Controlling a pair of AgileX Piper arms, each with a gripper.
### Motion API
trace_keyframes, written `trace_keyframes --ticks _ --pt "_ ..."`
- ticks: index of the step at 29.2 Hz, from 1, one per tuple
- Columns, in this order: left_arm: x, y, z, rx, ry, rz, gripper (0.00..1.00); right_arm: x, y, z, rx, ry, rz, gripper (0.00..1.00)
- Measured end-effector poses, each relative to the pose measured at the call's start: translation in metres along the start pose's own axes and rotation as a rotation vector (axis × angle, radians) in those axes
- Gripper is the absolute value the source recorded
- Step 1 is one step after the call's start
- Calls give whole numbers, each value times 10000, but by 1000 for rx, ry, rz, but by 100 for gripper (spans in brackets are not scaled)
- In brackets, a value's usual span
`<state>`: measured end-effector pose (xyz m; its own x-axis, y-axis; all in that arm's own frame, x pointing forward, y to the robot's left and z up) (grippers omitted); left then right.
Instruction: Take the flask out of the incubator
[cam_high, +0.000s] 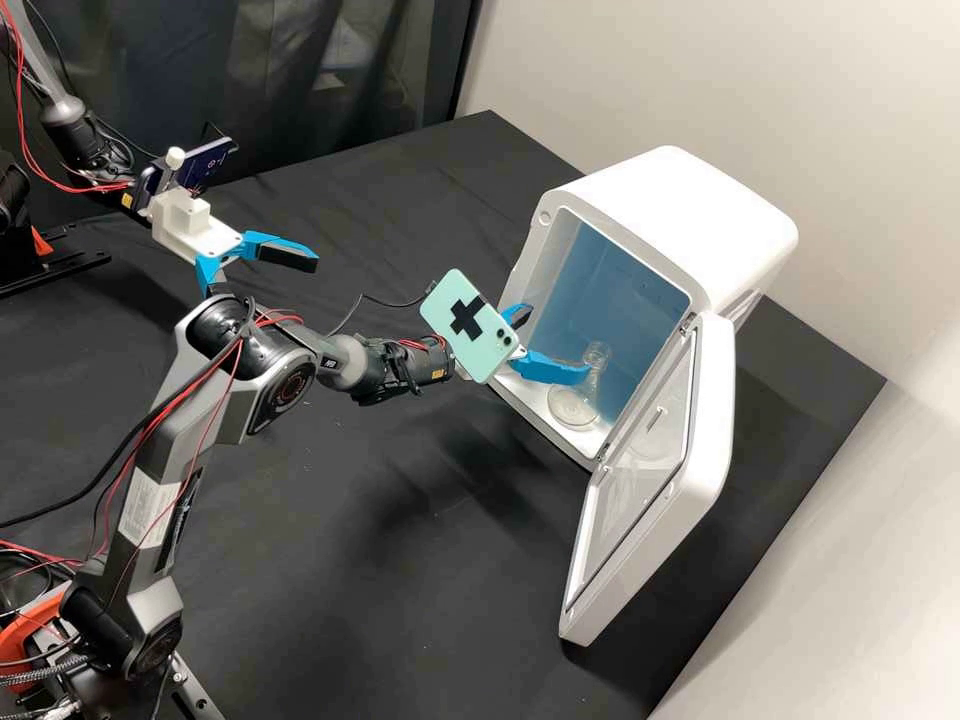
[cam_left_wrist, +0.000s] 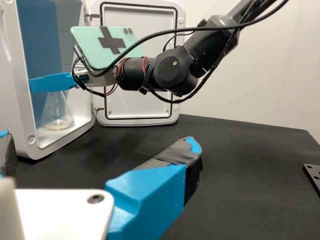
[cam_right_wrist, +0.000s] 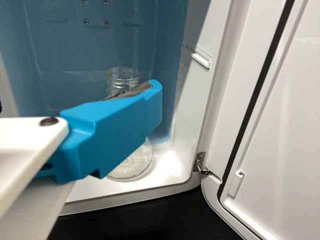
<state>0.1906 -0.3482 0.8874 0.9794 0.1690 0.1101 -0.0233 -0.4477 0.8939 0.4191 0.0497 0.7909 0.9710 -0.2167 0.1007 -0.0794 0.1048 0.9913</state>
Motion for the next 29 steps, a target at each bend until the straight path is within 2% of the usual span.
trace_keyframes --ticks 6,10,15,21,25,29 --pt "11 7 7 2 -5 2 100 17 39 124 -14 -3 -13 100" --pt "11 7 7 2 -5 2 100 1 65 222 12 -24 -32 100" --pt "12 5 11 3 -7 1 100 -58 115 309 37 -32 -38 100" --pt "12 5 11 3 -7 1 100 -63 124 319 41 -34 -37 100" --pt "12 5 11 3 -7 1 100 13 97 267 21 -34 -26 100" --pt "12 5 11 3 -7 1 100 94 -3 174 -13 -34 -35 100"
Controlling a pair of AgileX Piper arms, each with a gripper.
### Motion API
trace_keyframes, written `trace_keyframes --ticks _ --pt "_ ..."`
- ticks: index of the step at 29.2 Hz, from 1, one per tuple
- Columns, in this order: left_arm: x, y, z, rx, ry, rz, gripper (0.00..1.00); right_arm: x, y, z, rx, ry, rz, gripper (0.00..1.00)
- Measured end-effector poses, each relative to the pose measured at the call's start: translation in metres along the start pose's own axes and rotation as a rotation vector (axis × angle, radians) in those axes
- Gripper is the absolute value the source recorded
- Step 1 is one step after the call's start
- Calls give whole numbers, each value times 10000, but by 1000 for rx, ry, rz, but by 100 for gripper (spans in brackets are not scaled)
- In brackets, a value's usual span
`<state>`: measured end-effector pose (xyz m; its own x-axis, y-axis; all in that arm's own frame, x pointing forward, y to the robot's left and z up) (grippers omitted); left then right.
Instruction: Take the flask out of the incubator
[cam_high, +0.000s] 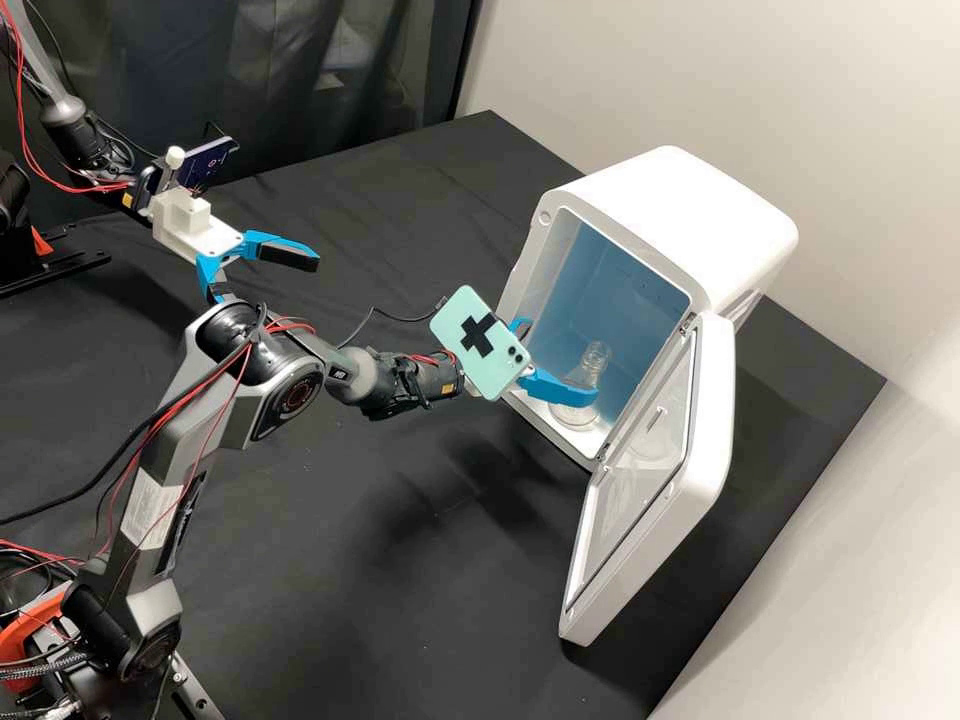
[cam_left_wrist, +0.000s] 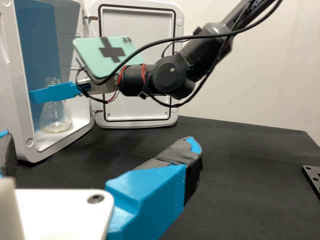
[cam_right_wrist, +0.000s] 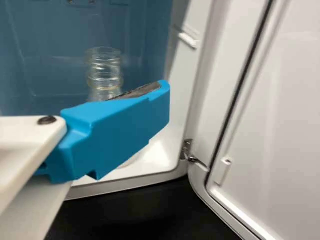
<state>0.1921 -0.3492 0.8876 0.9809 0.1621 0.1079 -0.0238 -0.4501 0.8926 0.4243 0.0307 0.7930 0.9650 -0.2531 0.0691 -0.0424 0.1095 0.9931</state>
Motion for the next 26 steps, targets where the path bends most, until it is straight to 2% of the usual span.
trace_keyframes --ticks 2,6,11,15,17,21,24,26 --pt "0 0 0 0 0 0 100 37 -34 -48 -18 2 1 100" --pt "5 -4 13 0 -6 -2 100 137 -102 -78 -49 -20 6 100" --pt "11 -7 25 0 -11 -3 100 222 -164 -98 -67 -42 12 100" --pt "15 -10 35 -1 -15 -4 100 263 -213 -78 -78 -58 -8 100" --pt "15 -10 34 -1 -15 -4 100 264 -210 -81 -88 -57 -7 100" --pt "15 -10 34 -1 -15 -4 100 275 -212 -84 -89 -58 -6 100" --pt "15 -10 34 -1 -15 -4 100 314 -195 -118 -103 -50 5 100" --pt "14 -5 37 1 -15 -2 100 358 -185 -138 -103 -55 16 100"
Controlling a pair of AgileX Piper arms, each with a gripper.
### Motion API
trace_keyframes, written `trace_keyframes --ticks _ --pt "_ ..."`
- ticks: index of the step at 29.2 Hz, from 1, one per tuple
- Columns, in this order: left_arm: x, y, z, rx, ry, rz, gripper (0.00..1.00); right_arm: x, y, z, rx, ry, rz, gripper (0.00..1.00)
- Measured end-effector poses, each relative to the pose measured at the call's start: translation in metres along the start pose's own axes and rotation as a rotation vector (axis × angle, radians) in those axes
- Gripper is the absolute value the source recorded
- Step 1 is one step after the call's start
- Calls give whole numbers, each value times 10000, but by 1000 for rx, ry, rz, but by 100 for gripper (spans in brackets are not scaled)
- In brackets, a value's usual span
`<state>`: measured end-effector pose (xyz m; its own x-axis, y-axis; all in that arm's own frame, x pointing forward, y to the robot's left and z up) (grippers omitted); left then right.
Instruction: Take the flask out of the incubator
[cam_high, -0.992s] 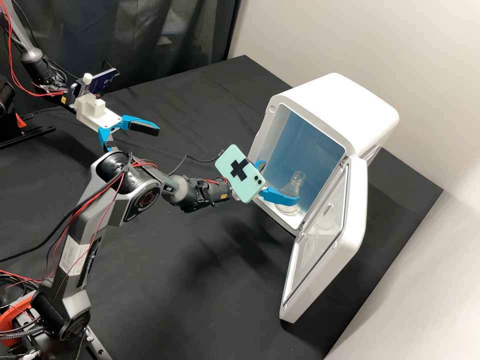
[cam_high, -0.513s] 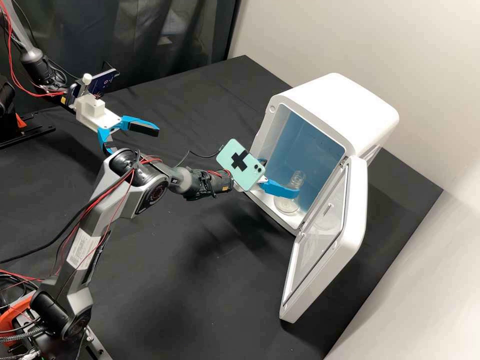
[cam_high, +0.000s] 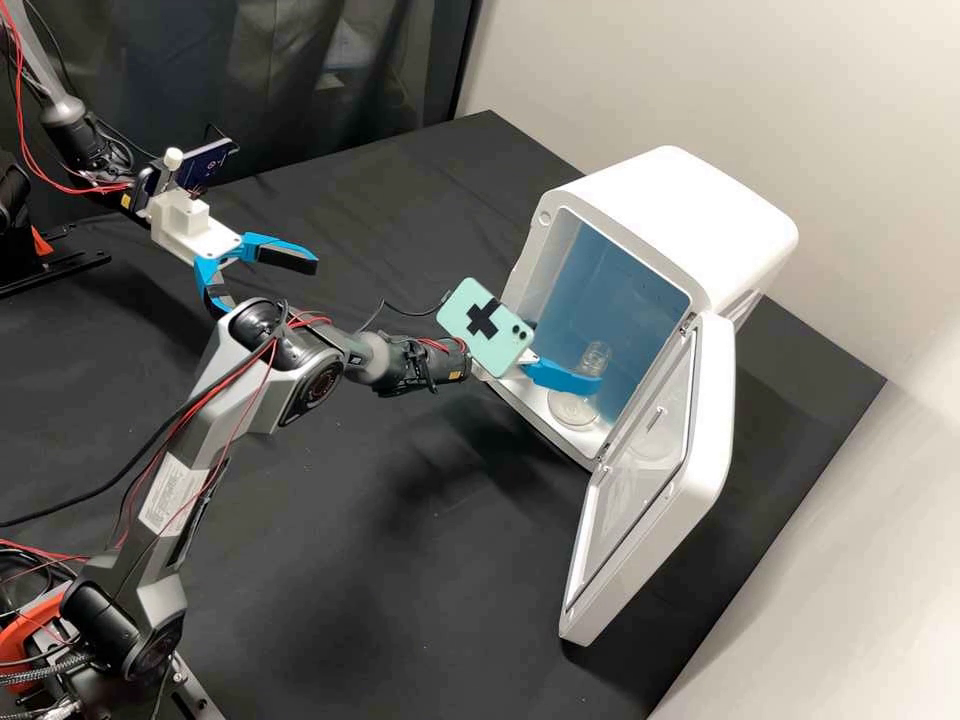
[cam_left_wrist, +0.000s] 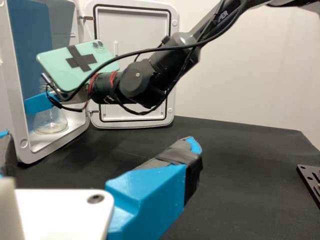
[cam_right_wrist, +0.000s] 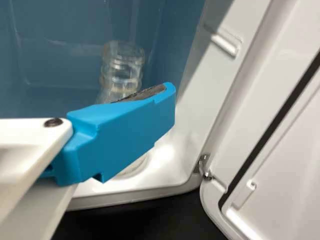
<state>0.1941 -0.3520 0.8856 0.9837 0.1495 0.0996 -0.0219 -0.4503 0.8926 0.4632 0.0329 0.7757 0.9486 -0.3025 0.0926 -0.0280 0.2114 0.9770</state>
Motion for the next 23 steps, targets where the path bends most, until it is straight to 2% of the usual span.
trace_keyframes --ticks 3,5,8,11,17,23 --pt "-7 22 12 7 -3 9 100 106 28 -59 1 -16 20 100" --pt "-12 36 19 11 -4 15 100 166 25 -90 -4 -28 18 100" --pt "-12 38 21 11 -5 16 100 244 11 -151 -23 -28 -5 100" --pt "-3 34 40 9 -10 15 100 294 31 -189 -21 -30 -11 100" --pt "9 23 88 16 -22 -4 100 348 58 -232 -13 -33 -1 100" --pt "4 40 107 23 -28 3 100 351 56 -207 -14 -38 -4 100"
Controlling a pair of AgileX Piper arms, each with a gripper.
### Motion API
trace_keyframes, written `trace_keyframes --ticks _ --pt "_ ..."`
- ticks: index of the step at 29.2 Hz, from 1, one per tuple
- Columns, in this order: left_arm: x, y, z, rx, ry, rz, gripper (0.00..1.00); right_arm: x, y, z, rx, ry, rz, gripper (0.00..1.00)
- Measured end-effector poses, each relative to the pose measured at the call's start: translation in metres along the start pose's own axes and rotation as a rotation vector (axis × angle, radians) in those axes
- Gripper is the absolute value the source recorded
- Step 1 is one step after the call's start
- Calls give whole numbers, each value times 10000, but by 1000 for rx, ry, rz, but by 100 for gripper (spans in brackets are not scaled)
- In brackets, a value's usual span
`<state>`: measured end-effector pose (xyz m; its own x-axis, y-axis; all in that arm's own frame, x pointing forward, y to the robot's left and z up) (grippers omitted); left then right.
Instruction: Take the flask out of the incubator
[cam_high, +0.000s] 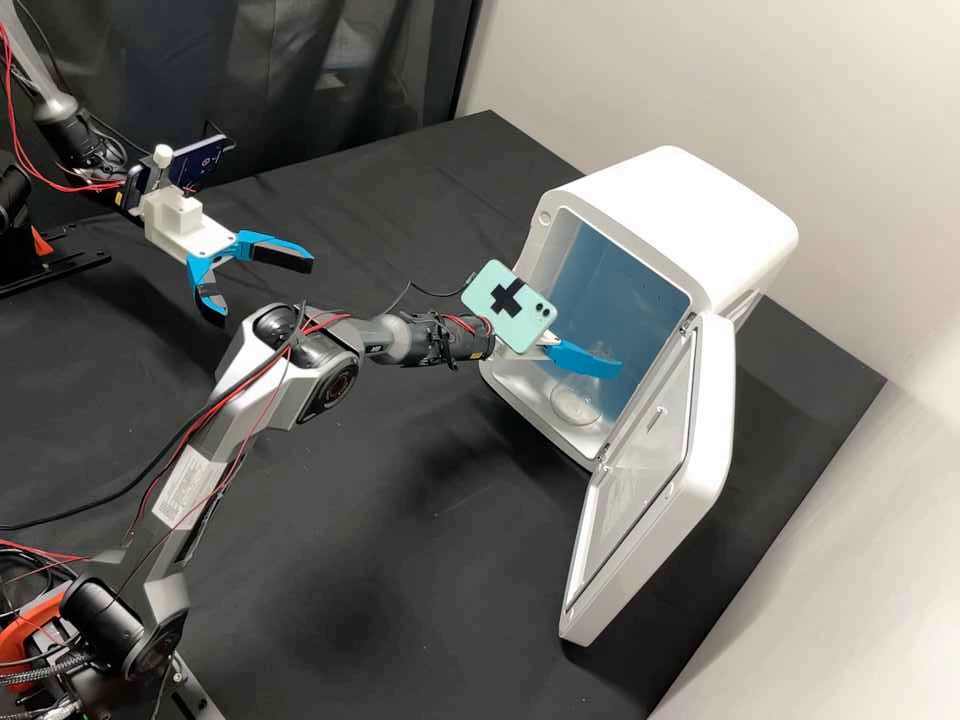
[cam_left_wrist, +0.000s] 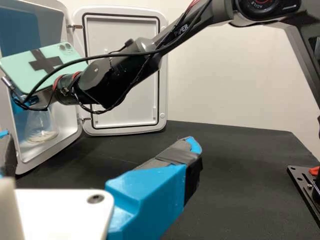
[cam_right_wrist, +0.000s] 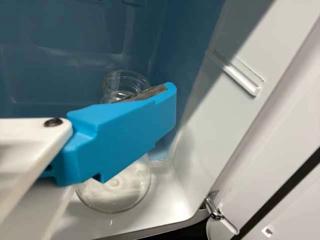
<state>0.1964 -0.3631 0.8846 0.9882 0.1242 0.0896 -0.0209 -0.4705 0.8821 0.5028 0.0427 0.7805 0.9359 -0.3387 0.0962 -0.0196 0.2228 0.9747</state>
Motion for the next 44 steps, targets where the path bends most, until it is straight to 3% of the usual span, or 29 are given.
trace_keyframes --ticks 9,29,30,44 --pt "-2 3 1 2 2 -1 100 -17 -93 216 43 -46 -34 100" --pt "-10 9 -19 2 12 2 100 -67 -175 152 30 -31 -53 100" --pt "-13 11 -25 2 15 3 100 -67 -175 152 30 -31 -53 0" --pt "-18 24 -19 5 14 8 100 -85 -219 184 71 -30 -65 0"
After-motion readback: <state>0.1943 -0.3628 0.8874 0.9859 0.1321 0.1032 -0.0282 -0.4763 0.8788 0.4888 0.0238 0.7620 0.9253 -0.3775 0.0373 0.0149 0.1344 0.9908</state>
